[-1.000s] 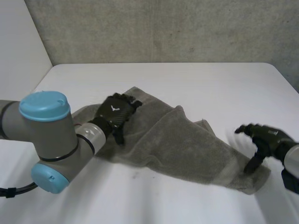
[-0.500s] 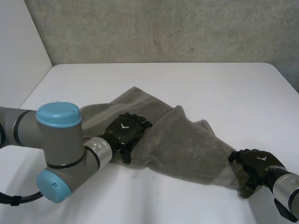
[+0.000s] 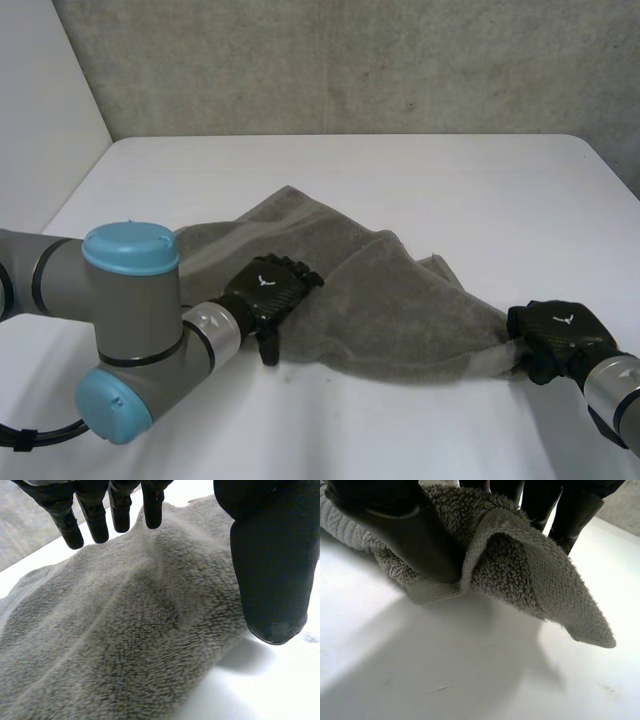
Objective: Fold the towel.
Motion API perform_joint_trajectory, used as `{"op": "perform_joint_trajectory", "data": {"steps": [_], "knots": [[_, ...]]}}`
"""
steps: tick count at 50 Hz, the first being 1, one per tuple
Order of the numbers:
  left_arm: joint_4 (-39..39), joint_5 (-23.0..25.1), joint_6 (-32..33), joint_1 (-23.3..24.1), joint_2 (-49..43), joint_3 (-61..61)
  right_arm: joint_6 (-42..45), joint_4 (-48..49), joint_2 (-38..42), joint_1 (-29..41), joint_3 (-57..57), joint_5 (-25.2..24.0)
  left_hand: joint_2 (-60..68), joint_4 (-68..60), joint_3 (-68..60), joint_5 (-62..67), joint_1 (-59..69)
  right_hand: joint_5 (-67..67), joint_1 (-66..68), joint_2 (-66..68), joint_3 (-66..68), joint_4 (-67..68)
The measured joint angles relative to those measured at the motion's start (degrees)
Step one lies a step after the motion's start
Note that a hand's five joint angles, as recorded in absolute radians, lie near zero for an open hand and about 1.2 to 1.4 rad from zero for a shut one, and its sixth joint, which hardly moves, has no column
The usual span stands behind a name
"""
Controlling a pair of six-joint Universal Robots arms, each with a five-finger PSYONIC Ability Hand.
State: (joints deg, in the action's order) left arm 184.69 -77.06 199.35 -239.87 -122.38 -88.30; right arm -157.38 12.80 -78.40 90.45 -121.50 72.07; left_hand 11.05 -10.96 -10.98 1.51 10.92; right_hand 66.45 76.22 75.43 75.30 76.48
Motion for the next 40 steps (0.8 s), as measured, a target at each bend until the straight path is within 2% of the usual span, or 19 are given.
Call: {"op": "perform_joint_trajectory", "data": {"steps": [10, 15, 31, 40], "knots": [[-0.9, -6.39, 0.19, -1.6, 1.48, 0.31, 2.4, 0.04, -0.81, -2.67, 1.75, 0.37, 0.26, -0.3, -0.29, 0.03, 0.25, 0.0, 0.09, 0.0, 0.04, 0.0], [-3.05, -7.24, 1.14, -3.78, 2.81, -0.42, 3.53, 0.0, -0.99, -5.23, 3.01, 0.34, 0.3, -0.3, -0.29, 0.05, 0.33, 0.0, 0.09, 0.0, 0.04, 0.0], [-5.55, -5.53, 9.94, -16.87, 6.54, -4.81, 4.58, 0.98, 0.09, -7.39, 7.69, 0.66, 2.67, -2.69, -2.68, 2.23, 2.83, 0.0, 0.1, 0.0, 0.05, 0.0], [-5.6, -1.05, 10.04, -20.14, 8.12, -7.72, 4.95, 2.45, 1.59, -7.78, 10.14, 0.77, 6.93, -6.96, -6.98, 6.45, 7.02, 0.0, 0.11, 0.0, 0.07, 0.0]]}}
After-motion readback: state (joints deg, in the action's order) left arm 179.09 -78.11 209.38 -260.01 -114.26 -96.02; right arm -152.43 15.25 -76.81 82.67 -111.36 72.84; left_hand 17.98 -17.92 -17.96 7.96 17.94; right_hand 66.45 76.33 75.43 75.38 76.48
